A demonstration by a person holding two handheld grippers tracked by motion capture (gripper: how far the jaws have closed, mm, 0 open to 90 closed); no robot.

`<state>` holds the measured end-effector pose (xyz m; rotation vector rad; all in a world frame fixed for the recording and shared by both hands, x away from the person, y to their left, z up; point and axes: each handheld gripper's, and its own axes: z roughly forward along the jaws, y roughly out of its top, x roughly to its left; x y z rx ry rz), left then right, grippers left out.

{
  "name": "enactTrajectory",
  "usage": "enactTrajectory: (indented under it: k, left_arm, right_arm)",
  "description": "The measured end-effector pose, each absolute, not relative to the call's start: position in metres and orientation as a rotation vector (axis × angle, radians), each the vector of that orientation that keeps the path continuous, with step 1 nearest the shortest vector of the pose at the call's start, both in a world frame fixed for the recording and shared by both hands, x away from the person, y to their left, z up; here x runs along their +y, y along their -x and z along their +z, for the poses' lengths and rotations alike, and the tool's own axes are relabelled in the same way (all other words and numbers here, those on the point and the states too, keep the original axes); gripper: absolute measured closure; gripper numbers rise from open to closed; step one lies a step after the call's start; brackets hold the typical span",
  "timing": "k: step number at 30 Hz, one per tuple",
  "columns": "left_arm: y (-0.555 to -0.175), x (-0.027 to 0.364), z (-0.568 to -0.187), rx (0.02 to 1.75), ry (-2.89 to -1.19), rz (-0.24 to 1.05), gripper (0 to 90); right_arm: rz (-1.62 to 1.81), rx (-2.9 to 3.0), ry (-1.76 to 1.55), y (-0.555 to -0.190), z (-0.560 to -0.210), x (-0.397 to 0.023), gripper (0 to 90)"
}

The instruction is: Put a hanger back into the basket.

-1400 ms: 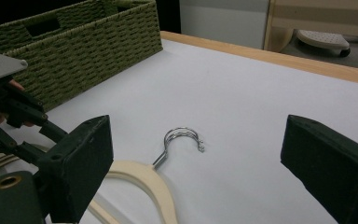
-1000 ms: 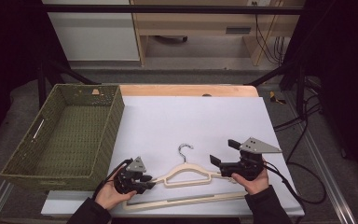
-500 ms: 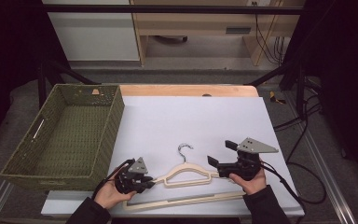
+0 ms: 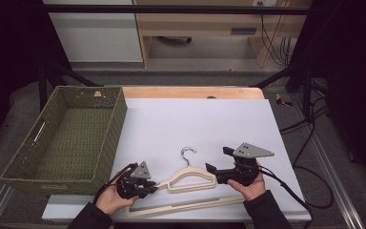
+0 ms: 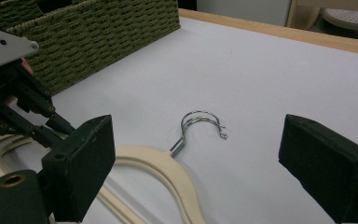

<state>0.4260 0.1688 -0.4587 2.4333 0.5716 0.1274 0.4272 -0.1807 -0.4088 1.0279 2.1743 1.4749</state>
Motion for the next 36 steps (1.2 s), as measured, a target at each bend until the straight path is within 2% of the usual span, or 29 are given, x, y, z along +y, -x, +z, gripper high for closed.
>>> enactTrajectory:
  k: [7, 17, 29, 36]
  left_arm:
    - [-0.426, 0.169, -0.458, 0.565, -2.438, 0.124, 77.9]
    - [-0.416, 0.165, -0.449, 0.519, -2.446, 0.234, 78.9]
    - [-0.402, 0.162, -0.437, 0.500, -2.402, 0.319, 79.1]
    - [-0.402, 0.162, -0.437, 0.493, -2.419, 0.308, 79.1]
  right_arm:
    - [1.485, 2.165, -1.033, -0.427, -0.408, -0.181, 10.9]
    - [1.498, 2.178, -1.024, -0.427, -0.408, -0.176, 14.3]
    - [1.437, 2.267, -1.084, -0.443, -0.421, -0.140, 28.1]
    - [1.400, 2.300, -1.096, -0.451, -0.428, -0.130, 29.8]
